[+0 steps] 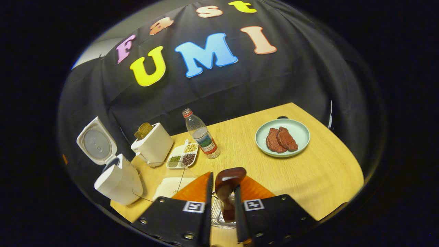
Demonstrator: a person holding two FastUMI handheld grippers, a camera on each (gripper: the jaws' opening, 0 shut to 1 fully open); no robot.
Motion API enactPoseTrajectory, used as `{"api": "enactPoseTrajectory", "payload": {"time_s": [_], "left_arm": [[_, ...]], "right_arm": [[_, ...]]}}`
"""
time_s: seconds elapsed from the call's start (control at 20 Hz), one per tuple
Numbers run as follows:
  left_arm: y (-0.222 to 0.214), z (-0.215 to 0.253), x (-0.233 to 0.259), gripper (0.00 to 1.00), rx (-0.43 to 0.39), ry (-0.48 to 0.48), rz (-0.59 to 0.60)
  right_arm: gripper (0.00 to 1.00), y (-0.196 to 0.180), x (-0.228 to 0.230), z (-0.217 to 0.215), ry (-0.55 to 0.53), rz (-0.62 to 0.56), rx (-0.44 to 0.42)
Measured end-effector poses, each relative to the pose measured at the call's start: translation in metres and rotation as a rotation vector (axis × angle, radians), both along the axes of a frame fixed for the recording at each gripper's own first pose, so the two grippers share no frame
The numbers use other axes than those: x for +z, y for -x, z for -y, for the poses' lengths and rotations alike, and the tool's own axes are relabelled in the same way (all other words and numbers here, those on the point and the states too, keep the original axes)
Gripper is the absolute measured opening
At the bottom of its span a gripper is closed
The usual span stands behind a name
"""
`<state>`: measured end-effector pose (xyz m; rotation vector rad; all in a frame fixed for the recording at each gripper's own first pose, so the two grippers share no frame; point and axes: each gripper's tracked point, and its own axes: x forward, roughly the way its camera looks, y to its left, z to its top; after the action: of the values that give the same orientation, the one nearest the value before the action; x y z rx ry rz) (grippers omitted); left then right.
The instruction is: Close the left gripper, press the button to open the rice cooker; take a wooden spoon from the chopstick holder with the right hand, scoop a spoonful of rice and pour it into the rice cooker, then put the wooden spoon back into the chopstick holder.
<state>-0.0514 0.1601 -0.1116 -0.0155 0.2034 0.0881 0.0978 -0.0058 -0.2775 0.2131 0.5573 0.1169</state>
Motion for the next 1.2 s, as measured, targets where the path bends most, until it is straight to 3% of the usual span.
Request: {"api": "enactPoseTrajectory", "payload": {"time_s": [0.1, 0.3, 0.6, 0.65, 1.2], "left_arm": [[-0.005, 0.000, 0.002, 0.96, -0.002, 0.009, 0.010], [-0.016, 0.001, 0.000, 0.96, -0.027, 0.050, 0.002], [-0.038, -0.037, 0.016, 0.95, 0.008, 0.070, 0.036], [-0.042, -0.045, 0.021, 0.99, 0.013, 0.065, 0.044], [-0.094, -0.147, 0.063, 0.98, 0.096, 0.050, 0.080]], "right_arm": [[1.00, 0.011, 0.017, 0.023, 0.133, 0.043, -0.028], [0.99, 0.022, 0.095, 0.027, 0.204, 0.227, -0.051], [0.99, 0.030, 0.207, -0.018, 0.189, 0.440, 0.012], [0.99, 0.031, 0.217, -0.028, 0.185, 0.452, 0.025], [0.99, 0.025, 0.247, -0.110, 0.094, 0.470, 0.106]]}}
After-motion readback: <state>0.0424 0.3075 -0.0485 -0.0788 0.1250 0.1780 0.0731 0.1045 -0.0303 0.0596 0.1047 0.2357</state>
